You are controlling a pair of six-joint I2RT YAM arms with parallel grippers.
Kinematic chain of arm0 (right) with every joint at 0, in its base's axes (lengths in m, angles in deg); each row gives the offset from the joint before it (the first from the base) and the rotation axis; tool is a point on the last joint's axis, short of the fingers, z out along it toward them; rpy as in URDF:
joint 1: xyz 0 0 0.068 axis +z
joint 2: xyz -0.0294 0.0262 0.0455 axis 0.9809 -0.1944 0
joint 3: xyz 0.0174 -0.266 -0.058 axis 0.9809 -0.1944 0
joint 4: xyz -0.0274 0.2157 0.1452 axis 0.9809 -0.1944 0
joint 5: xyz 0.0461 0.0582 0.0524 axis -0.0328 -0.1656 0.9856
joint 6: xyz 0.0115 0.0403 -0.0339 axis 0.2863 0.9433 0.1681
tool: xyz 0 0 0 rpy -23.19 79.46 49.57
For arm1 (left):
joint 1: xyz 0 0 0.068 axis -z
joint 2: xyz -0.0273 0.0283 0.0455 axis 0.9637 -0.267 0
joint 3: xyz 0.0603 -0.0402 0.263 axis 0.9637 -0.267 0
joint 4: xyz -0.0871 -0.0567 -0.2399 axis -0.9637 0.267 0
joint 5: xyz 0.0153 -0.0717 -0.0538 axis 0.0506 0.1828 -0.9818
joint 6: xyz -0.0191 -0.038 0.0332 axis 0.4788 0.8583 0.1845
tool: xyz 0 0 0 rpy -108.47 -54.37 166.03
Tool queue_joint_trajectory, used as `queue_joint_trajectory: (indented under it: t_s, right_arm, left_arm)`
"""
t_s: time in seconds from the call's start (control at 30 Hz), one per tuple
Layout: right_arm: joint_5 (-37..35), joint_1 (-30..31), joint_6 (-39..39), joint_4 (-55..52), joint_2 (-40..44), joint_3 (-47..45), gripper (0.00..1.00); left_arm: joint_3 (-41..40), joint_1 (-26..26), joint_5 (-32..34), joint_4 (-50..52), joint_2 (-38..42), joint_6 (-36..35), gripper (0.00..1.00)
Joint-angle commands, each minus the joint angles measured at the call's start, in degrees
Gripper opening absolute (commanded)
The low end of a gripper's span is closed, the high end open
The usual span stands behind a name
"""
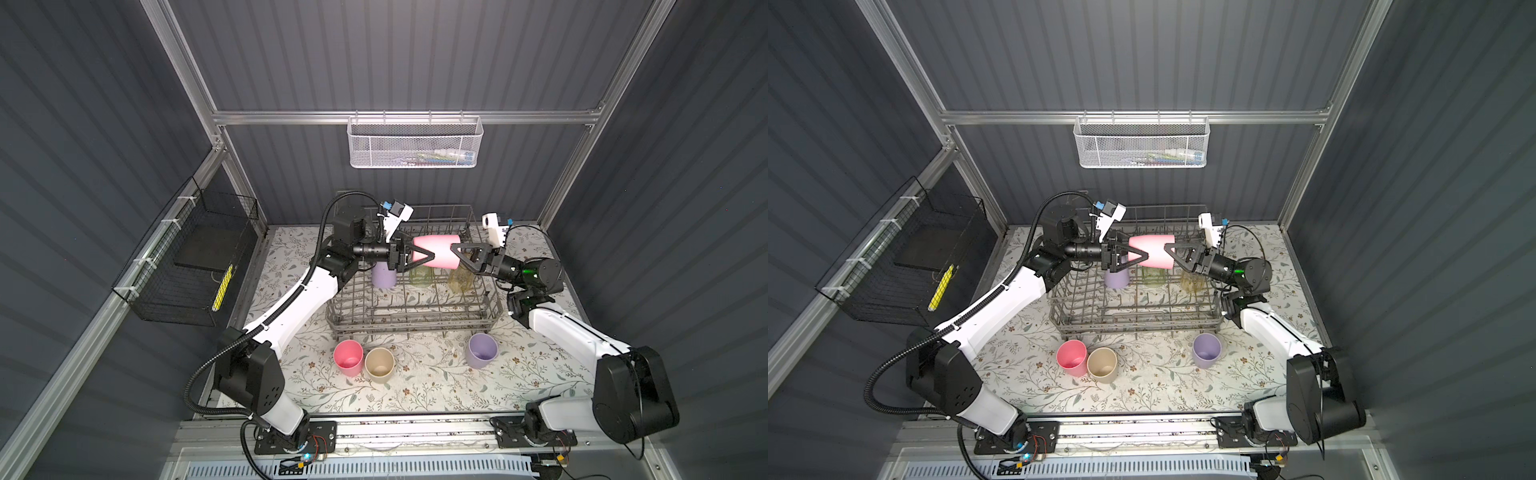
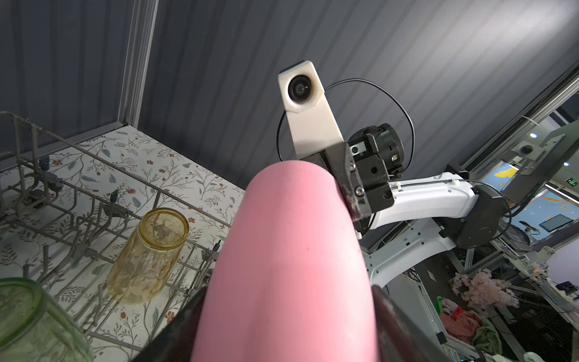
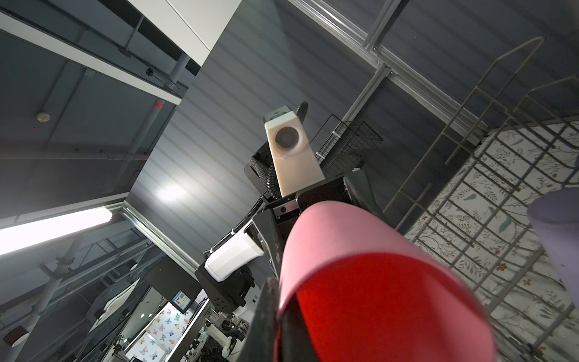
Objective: Load cups into a dish rack
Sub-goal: Pick up the cup from the bottom-center of the table, then place the cup upside down at the dish rack.
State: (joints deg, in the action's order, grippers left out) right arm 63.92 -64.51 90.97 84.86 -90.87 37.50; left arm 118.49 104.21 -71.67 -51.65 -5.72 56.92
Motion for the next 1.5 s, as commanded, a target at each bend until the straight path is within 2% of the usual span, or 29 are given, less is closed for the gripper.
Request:
queue_joint_trajectory:
  t_s: [0.0, 0.2, 0.3, 0.43, 0.73, 0.9, 1.03, 1.1, 1.13, 1.2, 1.27, 1.37, 1.47]
  right_arm:
    - [0.6, -0.2, 0.7, 3.2, -0.5, 1.3, 0.0]
    - [0.9, -0.2, 2.3, 5.5, -1.7, 1.5, 0.0]
    - [1.0, -0.2, 4.6, 8.9, -3.0, 1.6, 0.0]
    - [1.0, -0.6, 6.5, 11.6, -3.9, 1.6, 0.08]
    - [2.1, -3.9, 5.3, 9.4, 0.3, -1.4, 0.32]
    - [3.1, -7.9, 0.5, 1.7, 5.8, -5.1, 0.36]
    - [4.1, -10.8, -9.1, -13.9, 12.2, -6.7, 0.37]
    - [3.5, -11.4, -19.1, -29.2, 17.0, -5.8, 0.37]
    - [2.3, -11.3, -26.5, -40.4, 19.4, -4.5, 0.37]
    - [-3.6, -11.3, -41.3, -60.9, 23.3, -0.2, 0.38]
    - [-9.5, -11.3, -51.7, -76.1, 25.6, 3.5, 0.38]
    - [-13.7, -11.4, -57.6, -85.9, 26.6, 5.9, 0.39]
    - [-15.1, -11.3, -58.8, -88.5, 26.8, 5.6, 0.4]
  left_arm:
    - [-0.1, 0.4, -1.4, -1.1, -0.2, 0.1, 0.69]
    - [-0.3, 0.4, -1.8, -1.9, -0.3, 0.7, 0.57]
    - [-0.3, 0.4, -2.2, -3.1, 0.0, 1.5, 0.55]
    - [-0.3, 0.4, -1.6, -3.1, 0.8, 1.5, 0.55]
    - [0.0, -0.9, 2.2, 3.2, 4.1, -3.0, 0.54]
    - [3.9, -1.2, 8.8, 15.4, 5.3, -9.9, 0.54]
    - [9.6, -1.2, 18.1, 29.9, 3.7, -14.6, 0.54]
    - [12.4, -1.2, 22.9, 36.3, 2.2, -16.4, 0.54]
    - [13.6, -1.2, 25.1, 39.5, 1.4, -17.0, 0.54]
    - [15.2, -1.1, 29.3, 44.2, 0.3, -17.9, 0.53]
    - [16.0, -1.0, 32.8, 48.2, -0.3, -18.3, 0.52]
    - [16.8, -0.9, 37.1, 52.7, -1.1, -18.3, 0.51]
    - [17.7, -0.3, 43.3, 57.4, -2.5, -18.5, 0.51]
